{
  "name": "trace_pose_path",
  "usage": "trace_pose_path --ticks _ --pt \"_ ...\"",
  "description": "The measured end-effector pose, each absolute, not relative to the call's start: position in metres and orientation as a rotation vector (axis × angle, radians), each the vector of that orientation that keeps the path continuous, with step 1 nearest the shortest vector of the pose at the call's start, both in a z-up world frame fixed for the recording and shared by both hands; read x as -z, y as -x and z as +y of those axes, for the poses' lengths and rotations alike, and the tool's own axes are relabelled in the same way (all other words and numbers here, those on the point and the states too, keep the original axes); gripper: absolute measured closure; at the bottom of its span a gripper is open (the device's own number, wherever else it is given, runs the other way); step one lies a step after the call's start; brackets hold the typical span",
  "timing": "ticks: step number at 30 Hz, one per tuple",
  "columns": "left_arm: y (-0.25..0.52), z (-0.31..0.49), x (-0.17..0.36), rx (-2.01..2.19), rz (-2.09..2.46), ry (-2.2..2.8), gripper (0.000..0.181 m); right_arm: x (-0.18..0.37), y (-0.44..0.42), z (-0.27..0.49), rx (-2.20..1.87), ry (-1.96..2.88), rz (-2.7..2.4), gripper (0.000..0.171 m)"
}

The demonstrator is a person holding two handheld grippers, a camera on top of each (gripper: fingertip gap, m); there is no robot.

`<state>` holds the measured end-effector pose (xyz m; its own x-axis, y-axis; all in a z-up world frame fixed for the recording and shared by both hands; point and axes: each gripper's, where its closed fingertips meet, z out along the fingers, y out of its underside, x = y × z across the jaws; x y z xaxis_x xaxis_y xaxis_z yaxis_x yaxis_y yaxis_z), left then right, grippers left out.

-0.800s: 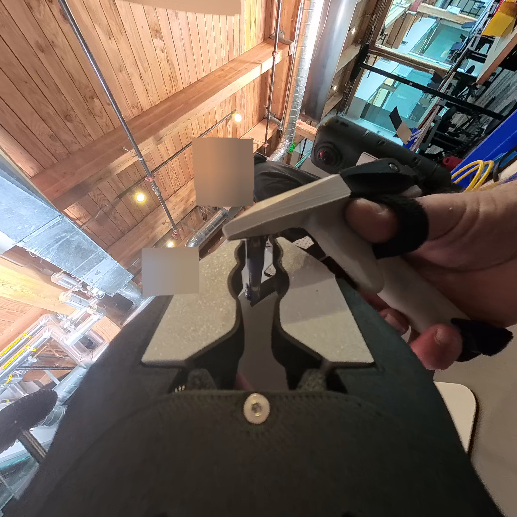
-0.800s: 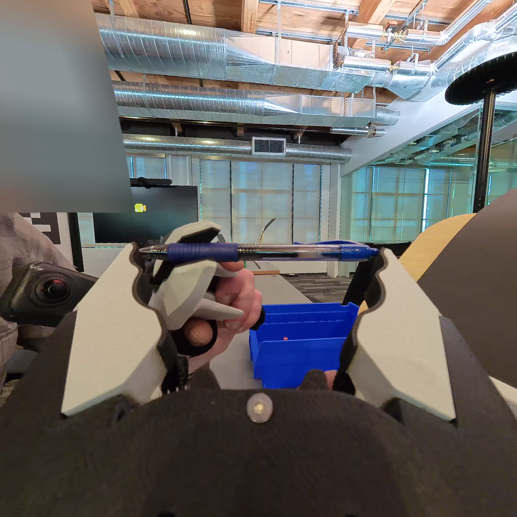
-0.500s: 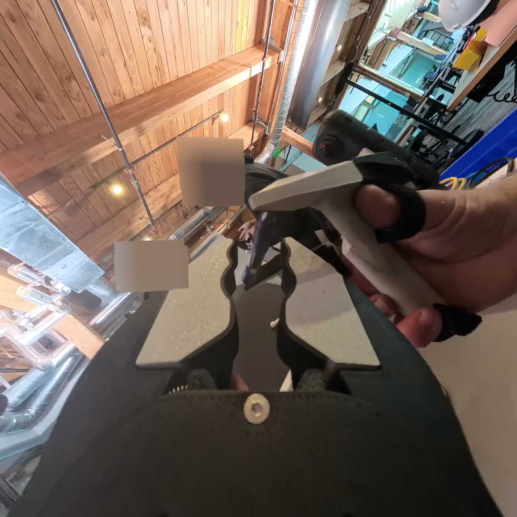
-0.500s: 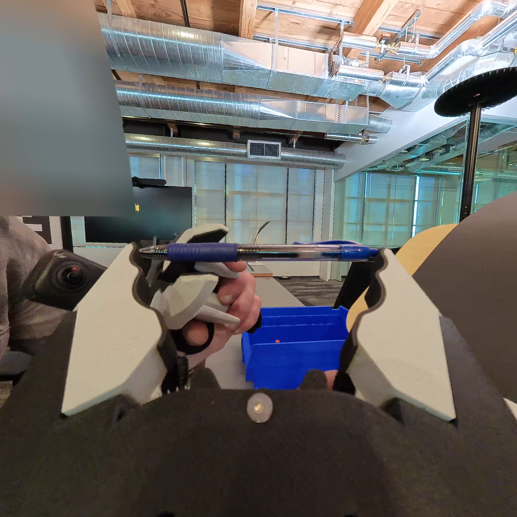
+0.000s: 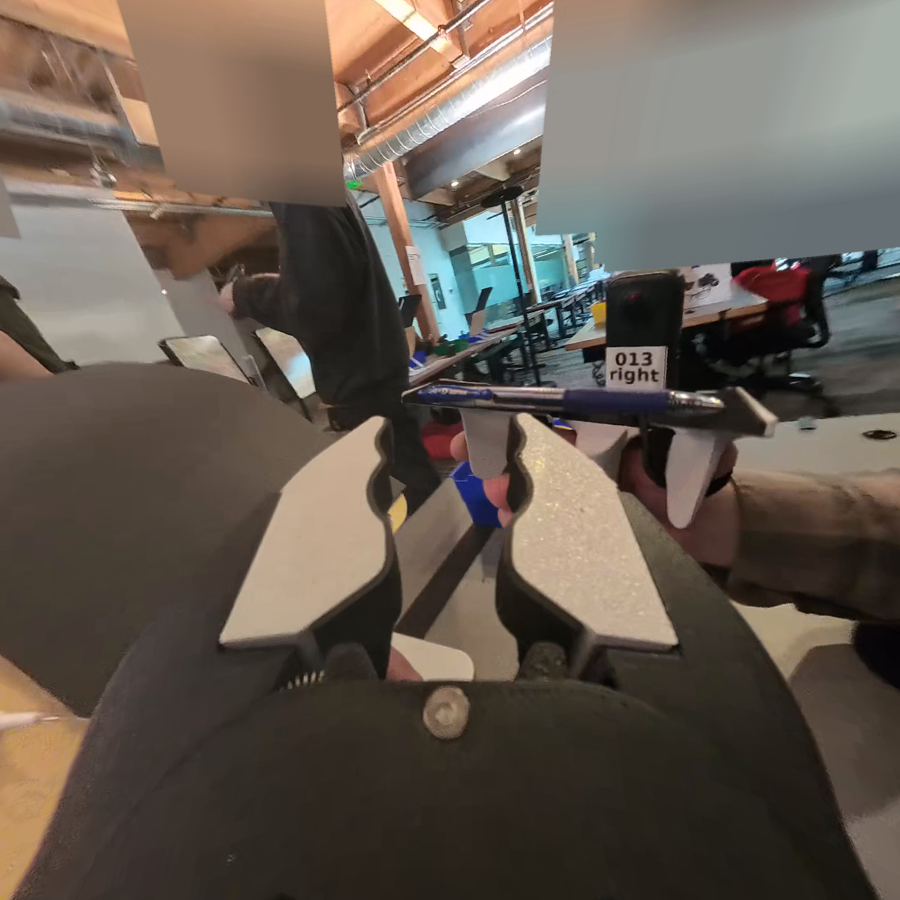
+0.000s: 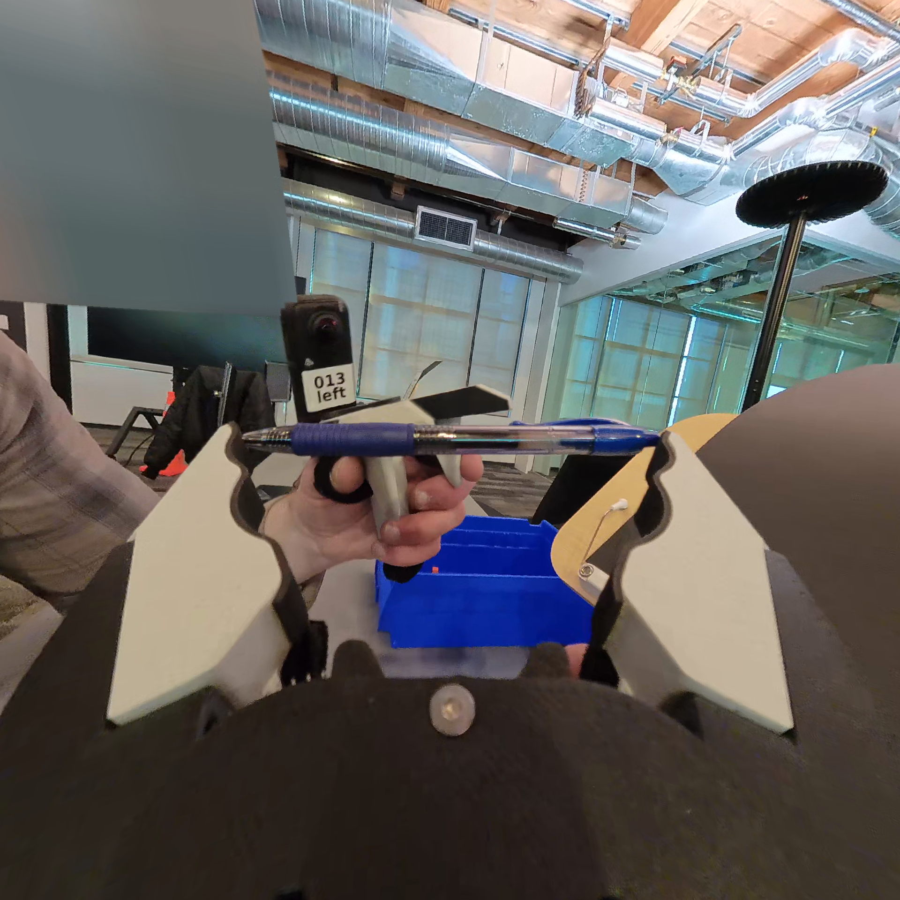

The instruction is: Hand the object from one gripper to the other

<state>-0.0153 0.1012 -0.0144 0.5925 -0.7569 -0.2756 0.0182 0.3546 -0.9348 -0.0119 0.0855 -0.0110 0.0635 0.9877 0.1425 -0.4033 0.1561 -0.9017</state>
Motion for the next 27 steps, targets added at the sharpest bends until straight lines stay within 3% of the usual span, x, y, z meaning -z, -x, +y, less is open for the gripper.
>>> trace_pose_path --ticks 15,27 --pt "0.003 0.096 0.032 1.170 0.796 1.326 0.132 0.033 0.027 0.082 -1.063 0.821 -1.082 0.017" --pt "0.000 0.111 0.044 1.171 0.695 1.404 0.147 0.052 0.042 0.076 -0.982 0.831 -1.170 0.017"
